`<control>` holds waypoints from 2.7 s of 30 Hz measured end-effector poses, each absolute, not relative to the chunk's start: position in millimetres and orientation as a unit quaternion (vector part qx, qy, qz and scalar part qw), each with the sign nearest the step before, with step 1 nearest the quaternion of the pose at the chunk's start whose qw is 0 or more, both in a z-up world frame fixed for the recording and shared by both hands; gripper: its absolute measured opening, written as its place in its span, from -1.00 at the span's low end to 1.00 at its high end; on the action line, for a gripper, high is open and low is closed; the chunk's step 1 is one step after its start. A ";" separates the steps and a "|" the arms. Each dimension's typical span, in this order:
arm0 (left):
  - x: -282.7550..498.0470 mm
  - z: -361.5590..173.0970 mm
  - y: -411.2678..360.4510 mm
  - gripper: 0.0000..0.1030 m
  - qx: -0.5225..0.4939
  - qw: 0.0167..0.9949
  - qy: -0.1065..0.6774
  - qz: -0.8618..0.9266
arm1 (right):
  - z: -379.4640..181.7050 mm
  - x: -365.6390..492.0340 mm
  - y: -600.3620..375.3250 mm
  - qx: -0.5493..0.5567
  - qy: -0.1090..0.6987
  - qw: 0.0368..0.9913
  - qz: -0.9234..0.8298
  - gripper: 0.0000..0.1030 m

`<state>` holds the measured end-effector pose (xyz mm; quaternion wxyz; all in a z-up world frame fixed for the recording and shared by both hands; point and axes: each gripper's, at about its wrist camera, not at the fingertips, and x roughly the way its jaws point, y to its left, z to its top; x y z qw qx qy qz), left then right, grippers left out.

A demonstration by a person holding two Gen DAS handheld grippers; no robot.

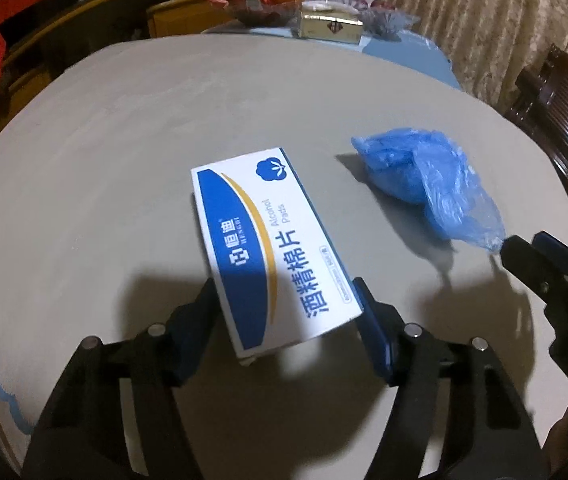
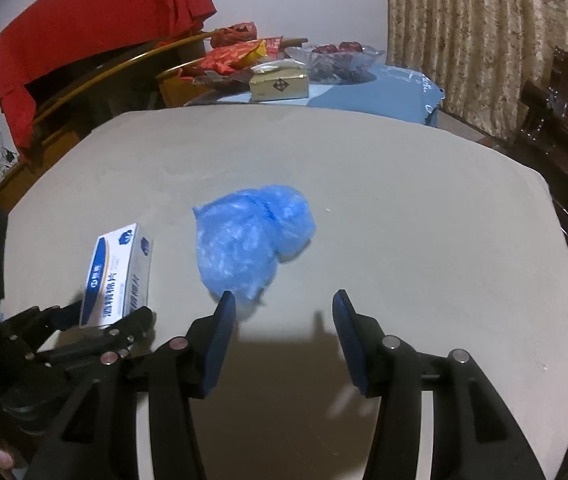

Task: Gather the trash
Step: 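Grasp the alcohol pads box with the left gripper while the right gripper grasps the blue bags, then lift the box and blue bags and carry them over the bin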

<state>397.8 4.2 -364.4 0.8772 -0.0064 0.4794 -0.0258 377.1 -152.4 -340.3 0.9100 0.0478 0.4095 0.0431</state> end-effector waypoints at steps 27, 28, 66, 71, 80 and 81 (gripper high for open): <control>389.7 -338.3 21.8 0.15 0.014 0.894 0.445 -0.045 | -329.9 389.9 -136.7 0.074 0.411 0.906 0.063 -0.95; 386.3 -334.0 19.0 0.15 0.017 0.895 0.443 -0.046 | -325.9 387.5 -139.1 0.075 0.409 0.907 0.063 -0.95; 237.0 -198.2 -192.1 0.13 0.082 0.899 0.392 -0.178 | -206.5 203.1 -354.7 0.119 0.331 0.934 -0.062 -0.95; 221.5 -193.7 -241.4 0.13 0.093 0.893 0.388 -0.208 | -199.1 174.6 -393.0 0.116 0.322 0.935 -0.091 -0.95; 192.9 -208.6 -341.6 0.13 0.118 0.871 0.395 -0.266 | -202.8 132.5 -482.4 0.121 0.324 0.926 -0.153 -0.95; 190.8 -211.5 -351.3 0.13 0.121 0.869 0.396 -0.272 | -206.5 129.9 -493.1 0.126 0.327 0.923 -0.158 -0.95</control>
